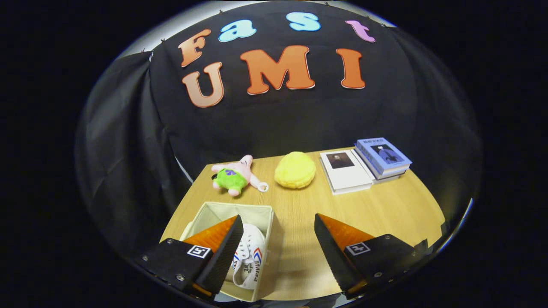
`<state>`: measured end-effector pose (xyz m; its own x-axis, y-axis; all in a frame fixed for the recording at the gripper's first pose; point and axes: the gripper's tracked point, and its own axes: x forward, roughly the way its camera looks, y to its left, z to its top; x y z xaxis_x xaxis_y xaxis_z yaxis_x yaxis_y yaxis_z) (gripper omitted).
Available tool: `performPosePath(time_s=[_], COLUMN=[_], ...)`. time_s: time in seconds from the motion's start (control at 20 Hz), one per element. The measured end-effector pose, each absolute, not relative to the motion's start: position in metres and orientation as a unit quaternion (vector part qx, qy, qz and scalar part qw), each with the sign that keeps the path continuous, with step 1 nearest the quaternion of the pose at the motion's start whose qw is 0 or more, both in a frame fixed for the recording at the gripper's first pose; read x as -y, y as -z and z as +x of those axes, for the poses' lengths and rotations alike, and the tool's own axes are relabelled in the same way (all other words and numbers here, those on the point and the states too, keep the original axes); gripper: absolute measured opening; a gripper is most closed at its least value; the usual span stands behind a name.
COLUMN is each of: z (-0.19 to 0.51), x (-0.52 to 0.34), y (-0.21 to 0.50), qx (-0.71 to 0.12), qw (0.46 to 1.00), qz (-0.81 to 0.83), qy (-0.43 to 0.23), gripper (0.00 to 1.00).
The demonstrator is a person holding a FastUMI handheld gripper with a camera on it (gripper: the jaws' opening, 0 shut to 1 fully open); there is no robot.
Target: Open the storage box then place both shoes into the box .Put the left shoe in first, then the right shoe, with the right side of both shoes facing outward in a uniform manner.
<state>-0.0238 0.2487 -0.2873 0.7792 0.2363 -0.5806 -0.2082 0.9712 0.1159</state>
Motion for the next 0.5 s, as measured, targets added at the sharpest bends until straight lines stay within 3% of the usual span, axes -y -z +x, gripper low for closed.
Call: performPosePath(time_s=[0.5], z=[0.028], x=[-0.183], y=[0.155], qx=[-0.185], qw=[0.978], qz=[0.014], qy=[-0.091], gripper=[0.99])
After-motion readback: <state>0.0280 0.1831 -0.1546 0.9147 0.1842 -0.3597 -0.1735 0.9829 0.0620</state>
